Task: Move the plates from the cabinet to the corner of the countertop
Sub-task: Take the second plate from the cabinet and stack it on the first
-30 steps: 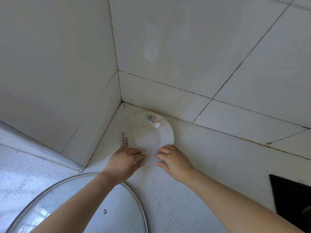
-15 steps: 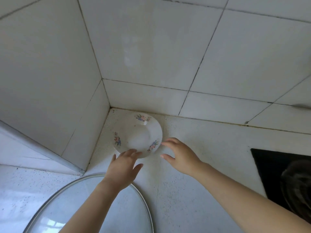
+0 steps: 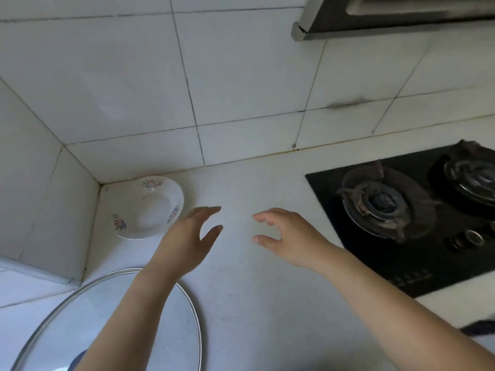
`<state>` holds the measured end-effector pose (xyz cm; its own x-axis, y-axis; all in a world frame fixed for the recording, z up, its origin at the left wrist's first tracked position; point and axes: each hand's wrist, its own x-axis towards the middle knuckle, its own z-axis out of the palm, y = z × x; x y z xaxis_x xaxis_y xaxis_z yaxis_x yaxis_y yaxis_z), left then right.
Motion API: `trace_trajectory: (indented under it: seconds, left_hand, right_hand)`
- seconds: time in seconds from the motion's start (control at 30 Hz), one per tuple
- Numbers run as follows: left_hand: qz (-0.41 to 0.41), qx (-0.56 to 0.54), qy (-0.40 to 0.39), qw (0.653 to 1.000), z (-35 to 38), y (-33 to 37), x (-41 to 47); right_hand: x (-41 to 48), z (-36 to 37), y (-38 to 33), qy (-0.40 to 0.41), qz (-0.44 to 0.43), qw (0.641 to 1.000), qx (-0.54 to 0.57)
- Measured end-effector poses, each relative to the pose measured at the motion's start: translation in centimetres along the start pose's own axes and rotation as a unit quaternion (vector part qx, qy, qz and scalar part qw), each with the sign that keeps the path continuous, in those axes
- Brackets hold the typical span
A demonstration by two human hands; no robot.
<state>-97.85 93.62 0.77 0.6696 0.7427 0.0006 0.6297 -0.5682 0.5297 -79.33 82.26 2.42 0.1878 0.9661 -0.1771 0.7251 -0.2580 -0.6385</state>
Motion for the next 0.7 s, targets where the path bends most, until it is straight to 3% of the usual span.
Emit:
trace_trajectory:
  seconds: [0.37,0.7]
  left_hand:
    - [0.093,-0.018,-0.062,0.994,6.4,17.8,-5.2]
    - [0.22,-0.007,-0.148,0.964,15.7,35.0,-10.7]
  right_hand:
    - [-17.3,-5.6,9.3,0.125,0.061,0.985,0.105]
    - [-38.0,-9.7,16.5,0.24,0.156,0.953,0.102]
